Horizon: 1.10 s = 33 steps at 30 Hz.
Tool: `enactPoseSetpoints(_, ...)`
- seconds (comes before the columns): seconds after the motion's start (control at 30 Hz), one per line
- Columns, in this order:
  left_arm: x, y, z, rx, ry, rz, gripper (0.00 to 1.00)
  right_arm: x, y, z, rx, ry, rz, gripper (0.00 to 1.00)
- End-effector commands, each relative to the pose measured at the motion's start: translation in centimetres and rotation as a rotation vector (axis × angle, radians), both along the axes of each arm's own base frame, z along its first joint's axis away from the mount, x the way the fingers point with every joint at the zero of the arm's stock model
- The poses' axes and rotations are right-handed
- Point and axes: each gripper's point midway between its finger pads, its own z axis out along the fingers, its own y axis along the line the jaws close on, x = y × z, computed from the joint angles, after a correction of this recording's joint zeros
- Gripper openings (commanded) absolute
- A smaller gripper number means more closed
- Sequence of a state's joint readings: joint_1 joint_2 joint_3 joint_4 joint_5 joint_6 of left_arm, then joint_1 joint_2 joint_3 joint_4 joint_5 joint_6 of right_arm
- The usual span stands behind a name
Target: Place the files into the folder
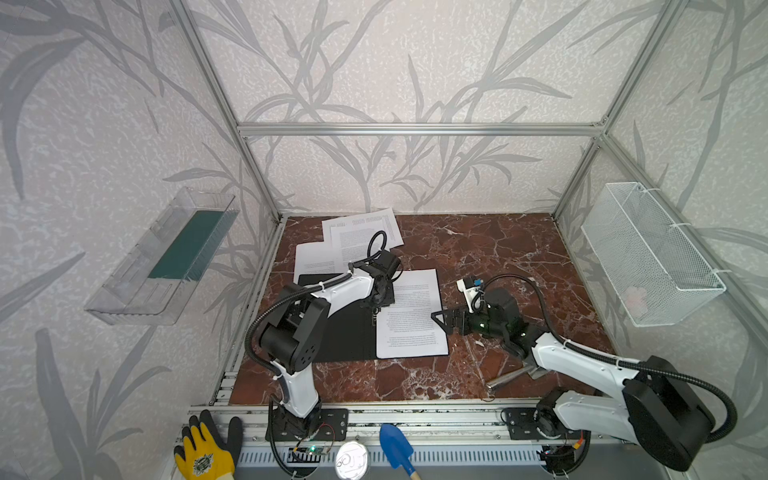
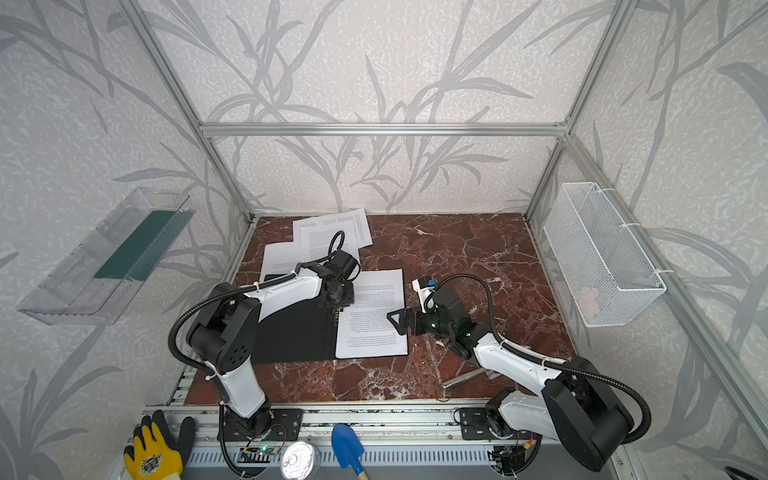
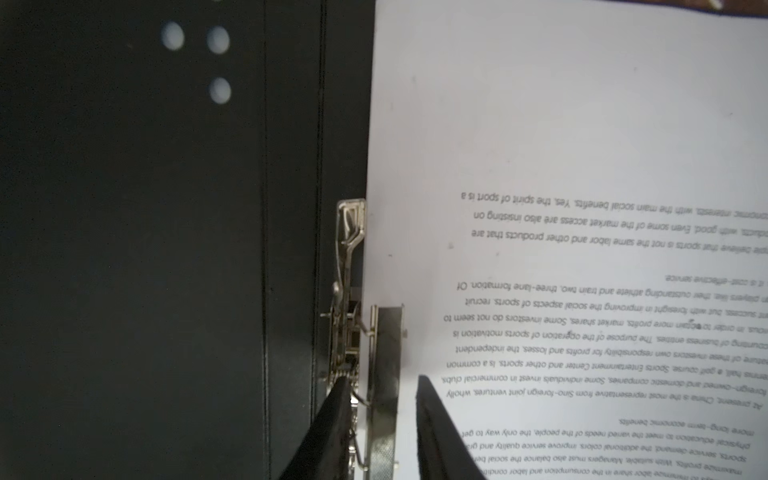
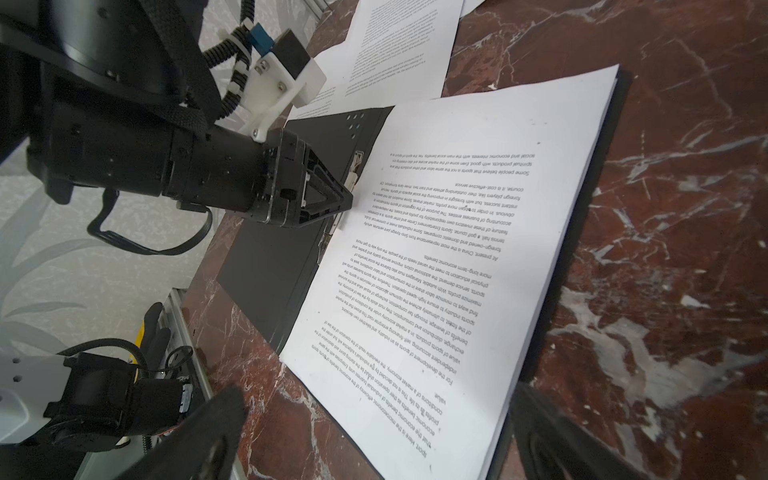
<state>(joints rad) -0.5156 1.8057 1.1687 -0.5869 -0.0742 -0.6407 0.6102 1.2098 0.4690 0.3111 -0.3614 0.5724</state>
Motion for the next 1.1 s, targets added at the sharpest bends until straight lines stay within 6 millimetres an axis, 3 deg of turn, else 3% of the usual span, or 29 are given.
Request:
enactPoseSetpoints(0.0,-0.4,0.1,1.0,-0.014,-0.014,0.007,0.29,0.3,0.5,0.9,0.023,-0.018,0.012,0.99)
enactPoseSetpoints(0.73,-0.6,0.0,0.1,-0.003,0.015,0.006,0.21,0.4,0.3,0.8,0.015,-0.018,0.004,0.99)
enactPoseSetpoints(1.07,-0.5,0.5,0.2,0.027,0.007,0.012,0.13,0.3,0.3,1.0,0.017,-0.022,0.005,0.99)
